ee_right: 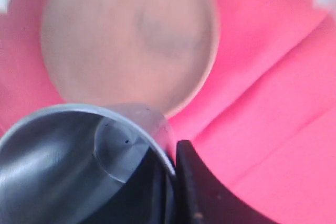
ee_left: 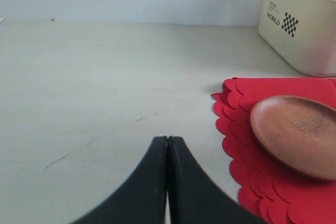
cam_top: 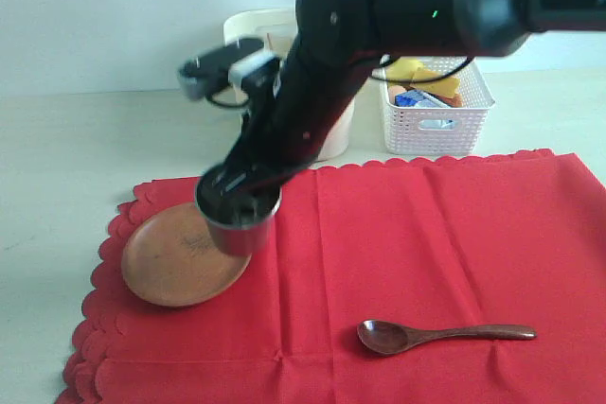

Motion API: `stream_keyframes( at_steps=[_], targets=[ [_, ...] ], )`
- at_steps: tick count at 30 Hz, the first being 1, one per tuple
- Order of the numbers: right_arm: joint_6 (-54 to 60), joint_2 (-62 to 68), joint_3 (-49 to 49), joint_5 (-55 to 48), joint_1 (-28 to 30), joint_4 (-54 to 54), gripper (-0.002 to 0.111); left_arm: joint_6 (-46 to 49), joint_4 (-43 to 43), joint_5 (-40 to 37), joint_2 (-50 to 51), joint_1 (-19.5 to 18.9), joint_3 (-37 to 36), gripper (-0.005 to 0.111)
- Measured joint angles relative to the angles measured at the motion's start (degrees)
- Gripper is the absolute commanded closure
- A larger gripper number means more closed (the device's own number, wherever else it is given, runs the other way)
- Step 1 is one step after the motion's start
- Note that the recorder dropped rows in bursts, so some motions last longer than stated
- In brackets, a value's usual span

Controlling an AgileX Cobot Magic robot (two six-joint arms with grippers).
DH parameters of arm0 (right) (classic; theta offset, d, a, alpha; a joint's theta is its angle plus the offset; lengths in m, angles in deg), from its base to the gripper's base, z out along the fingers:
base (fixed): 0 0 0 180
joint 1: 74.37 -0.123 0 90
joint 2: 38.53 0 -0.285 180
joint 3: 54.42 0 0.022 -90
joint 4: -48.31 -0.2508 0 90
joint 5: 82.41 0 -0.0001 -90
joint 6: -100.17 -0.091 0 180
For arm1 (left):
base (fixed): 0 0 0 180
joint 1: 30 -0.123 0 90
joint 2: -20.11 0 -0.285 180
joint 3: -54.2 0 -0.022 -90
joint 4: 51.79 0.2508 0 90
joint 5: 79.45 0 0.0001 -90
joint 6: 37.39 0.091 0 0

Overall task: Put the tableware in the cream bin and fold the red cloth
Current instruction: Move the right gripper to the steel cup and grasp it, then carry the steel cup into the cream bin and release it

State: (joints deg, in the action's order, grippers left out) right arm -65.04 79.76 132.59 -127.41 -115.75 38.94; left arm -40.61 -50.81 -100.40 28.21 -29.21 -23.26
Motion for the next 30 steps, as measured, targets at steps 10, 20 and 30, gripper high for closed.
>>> stream_keyframes(
  at_steps=[10, 20, 30],
  targets=[
    [-7.0, -0.8, 23.1, 4.0, 9.2, 9.9, 0.108, 0.0, 0.0, 0.0, 0.0, 0.0, 0.0, 0.107],
    [2.3, 15.5, 34.0, 9.6, 20.0, -1.9, 0.108, 0.0, 0.0, 0.0, 0.0, 0.0, 0.0, 0.107],
    [6.9, 29.1, 41.5, 10.2, 21.3, -7.0, 0.063, 0.0, 0.0, 0.0, 0.0, 0.0, 0.0, 0.107]
  ],
)
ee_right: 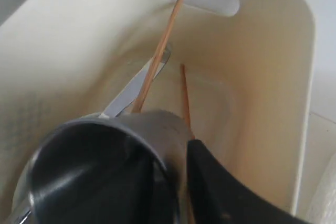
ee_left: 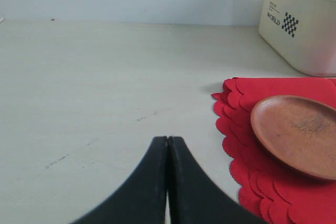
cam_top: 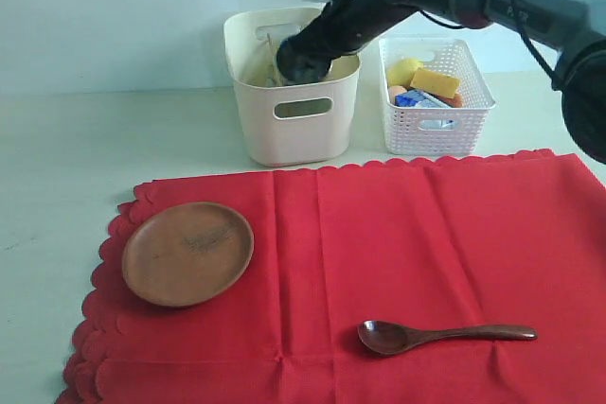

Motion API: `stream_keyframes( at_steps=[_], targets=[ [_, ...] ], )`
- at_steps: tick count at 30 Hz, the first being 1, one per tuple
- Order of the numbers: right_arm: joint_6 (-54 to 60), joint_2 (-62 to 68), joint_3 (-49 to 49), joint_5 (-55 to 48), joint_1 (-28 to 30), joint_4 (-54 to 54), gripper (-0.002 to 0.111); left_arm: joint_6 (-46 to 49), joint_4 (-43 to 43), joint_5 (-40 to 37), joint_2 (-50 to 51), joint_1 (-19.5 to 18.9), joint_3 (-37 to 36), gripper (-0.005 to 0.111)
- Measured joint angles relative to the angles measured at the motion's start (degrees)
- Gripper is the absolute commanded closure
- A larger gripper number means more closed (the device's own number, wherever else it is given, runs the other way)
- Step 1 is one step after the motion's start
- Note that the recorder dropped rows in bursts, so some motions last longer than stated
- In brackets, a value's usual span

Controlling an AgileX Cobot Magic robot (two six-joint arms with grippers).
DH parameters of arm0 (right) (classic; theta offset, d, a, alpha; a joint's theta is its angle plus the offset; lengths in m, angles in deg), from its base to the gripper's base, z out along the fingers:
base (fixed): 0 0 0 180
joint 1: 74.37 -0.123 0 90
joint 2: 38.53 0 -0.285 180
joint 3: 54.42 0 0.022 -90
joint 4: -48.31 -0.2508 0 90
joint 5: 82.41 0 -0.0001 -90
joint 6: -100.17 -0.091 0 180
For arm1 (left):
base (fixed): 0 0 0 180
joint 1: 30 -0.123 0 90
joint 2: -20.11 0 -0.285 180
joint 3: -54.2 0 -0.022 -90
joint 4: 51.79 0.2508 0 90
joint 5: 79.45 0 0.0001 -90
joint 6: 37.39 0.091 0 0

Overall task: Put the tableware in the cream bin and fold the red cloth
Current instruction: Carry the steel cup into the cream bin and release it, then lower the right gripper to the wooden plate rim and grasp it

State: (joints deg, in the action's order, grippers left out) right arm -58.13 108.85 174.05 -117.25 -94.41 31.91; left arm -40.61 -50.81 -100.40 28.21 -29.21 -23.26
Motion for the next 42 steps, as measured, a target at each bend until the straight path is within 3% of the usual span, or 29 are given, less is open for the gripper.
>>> stream_keyframes(
  at_steps=[3, 7, 17, 25, 29, 36, 42],
  targets=[
    [0.1, 0.2, 0.1, -0.1, 0.0, 0.0, 0.045, 0.0, 0.0, 0.0, 0.0, 0.0, 0.0, 0.107],
    [0.1, -1.3, 0.3, -1.4, 0.0, 0.0, 0.036, 0.0, 0.0, 0.0, 0.0, 0.0, 0.0, 0.107],
    [1.2, -9.9, 0.3, -16.3, 0.0, 0.0, 0.037, 0.0, 0.0, 0.0, 0.0, 0.0, 0.0, 0.107],
    [1.8, -14.9, 0.3, -33.0, 0.0, -3.0, 0.054, 0.0, 0.0, 0.0, 0.0, 0.0, 0.0, 0.107],
    [2.4, -16.6, -1.8, -34.5, 0.0, -8.7, 0.055, 0.0, 0.0, 0.0, 0.0, 0.0, 0.0, 0.107],
    [8.3, -18.4, -14.1, -35.0, -2.0, -20.2, 0.055, 0.0, 0.0, 0.0, 0.0, 0.0, 0.0, 0.107],
    [10.5, -18.4, -23.7, -33.4, -5.5, -22.3, 0.055, 0.0, 0.0, 0.0, 0.0, 0.0, 0.0, 0.107]
  ],
)
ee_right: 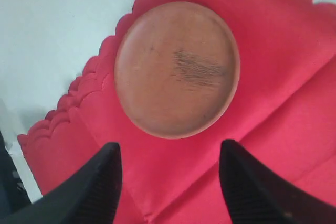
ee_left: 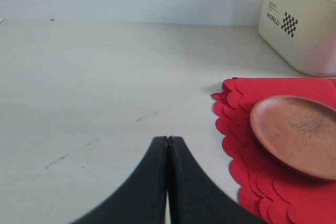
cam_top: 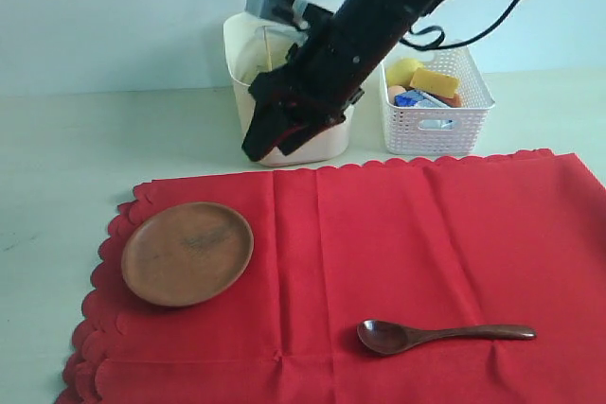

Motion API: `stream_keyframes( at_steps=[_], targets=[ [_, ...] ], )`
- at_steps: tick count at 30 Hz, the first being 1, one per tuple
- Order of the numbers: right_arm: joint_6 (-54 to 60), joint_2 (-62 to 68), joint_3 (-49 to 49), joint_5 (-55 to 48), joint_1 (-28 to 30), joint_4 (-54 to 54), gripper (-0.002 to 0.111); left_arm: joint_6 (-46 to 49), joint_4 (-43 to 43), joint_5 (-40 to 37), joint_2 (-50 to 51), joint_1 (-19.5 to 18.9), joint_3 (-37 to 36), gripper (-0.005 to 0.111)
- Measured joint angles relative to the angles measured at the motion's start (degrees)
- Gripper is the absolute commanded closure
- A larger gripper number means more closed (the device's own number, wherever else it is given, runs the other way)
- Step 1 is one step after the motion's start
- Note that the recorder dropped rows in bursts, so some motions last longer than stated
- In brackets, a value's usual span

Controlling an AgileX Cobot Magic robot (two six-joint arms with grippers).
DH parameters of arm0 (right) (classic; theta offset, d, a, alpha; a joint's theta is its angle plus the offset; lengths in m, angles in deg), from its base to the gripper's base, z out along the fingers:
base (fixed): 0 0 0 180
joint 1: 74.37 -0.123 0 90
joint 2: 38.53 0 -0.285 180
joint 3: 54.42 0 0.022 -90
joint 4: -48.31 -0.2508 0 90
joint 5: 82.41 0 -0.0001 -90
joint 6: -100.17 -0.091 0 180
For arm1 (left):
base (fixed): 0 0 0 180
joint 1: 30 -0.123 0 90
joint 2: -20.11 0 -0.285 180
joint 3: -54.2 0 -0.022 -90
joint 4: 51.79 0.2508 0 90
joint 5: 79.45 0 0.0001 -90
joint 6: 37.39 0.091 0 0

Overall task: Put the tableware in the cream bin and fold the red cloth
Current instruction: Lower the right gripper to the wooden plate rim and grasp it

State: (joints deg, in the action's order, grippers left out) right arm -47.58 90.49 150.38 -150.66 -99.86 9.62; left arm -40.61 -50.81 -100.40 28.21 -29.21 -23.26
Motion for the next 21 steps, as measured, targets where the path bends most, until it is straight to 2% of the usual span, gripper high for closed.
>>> stream_keyframes(
  at_steps=[12, 21],
  targets=[
    [0.3, 0.0, -7.1, 16.8, -7.3, -0.3, 0.055, 0.0, 0.0, 0.0, 0.0, 0.0, 0.0, 0.107],
    [-1.6, 5.1, -7.1, 23.7, -8.3, -0.4, 0.055, 0.0, 0.0, 0.0, 0.0, 0.0, 0.0, 0.107]
  ],
)
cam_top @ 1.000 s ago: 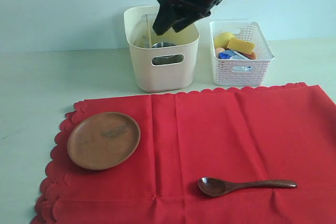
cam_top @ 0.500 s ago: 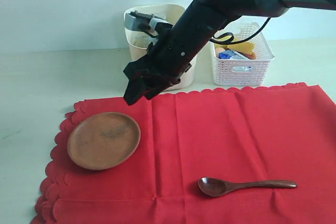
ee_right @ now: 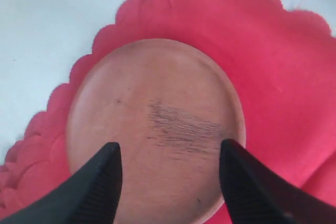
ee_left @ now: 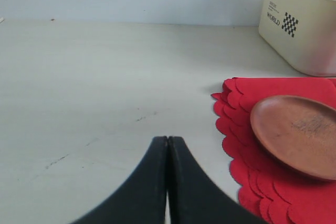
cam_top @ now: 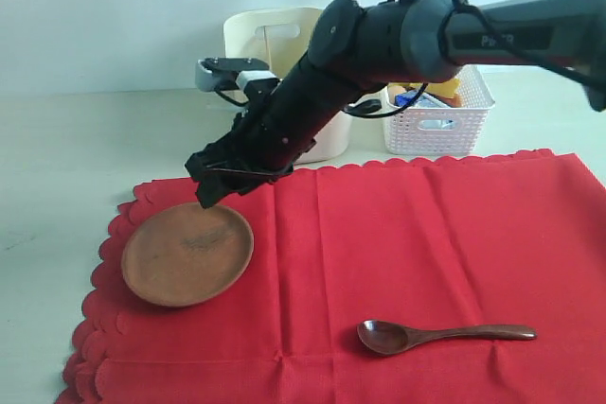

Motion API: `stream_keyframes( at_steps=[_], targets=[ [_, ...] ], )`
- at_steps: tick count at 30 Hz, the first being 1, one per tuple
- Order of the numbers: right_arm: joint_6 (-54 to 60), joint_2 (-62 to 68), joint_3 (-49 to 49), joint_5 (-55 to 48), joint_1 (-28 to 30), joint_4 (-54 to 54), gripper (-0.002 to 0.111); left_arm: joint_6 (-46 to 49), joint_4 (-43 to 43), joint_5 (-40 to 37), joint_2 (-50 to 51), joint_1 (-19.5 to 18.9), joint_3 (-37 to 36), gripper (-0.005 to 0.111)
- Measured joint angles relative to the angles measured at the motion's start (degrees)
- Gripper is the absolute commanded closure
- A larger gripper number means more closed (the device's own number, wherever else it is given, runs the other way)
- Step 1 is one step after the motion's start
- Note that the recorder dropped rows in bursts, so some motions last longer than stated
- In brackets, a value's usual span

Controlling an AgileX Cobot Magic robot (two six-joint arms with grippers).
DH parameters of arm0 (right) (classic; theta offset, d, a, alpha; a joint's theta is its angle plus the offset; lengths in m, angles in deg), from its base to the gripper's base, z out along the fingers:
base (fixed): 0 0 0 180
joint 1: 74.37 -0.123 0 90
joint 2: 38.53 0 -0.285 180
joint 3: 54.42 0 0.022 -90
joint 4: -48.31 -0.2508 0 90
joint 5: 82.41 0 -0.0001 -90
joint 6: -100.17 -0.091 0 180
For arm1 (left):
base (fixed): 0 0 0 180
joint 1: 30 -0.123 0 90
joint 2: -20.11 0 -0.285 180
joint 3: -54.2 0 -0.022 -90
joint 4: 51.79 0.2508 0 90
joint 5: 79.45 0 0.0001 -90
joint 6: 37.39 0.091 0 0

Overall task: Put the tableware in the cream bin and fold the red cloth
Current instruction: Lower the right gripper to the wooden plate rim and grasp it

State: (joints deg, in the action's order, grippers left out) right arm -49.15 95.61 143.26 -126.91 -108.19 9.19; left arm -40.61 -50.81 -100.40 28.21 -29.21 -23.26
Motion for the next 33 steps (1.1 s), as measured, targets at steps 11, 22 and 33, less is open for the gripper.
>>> stream_keyframes(
  at_steps=[11, 22, 33],
  targets=[
    [-2.1, 4.9, 0.0, 3.9, 0.0, 2.0, 0.055, 0.0, 0.0, 0.0, 0.0, 0.0, 0.0, 0.107],
    [-3.0, 6.6, 0.0, 4.1, 0.0, 2.7, 0.055, 0.0, 0.0, 0.0, 0.0, 0.0, 0.0, 0.107],
    [-2.8, 7.1, 0.0, 2.5, 0.0, 1.1, 0.055, 0.0, 0.0, 0.0, 0.0, 0.0, 0.0, 0.107]
  ],
)
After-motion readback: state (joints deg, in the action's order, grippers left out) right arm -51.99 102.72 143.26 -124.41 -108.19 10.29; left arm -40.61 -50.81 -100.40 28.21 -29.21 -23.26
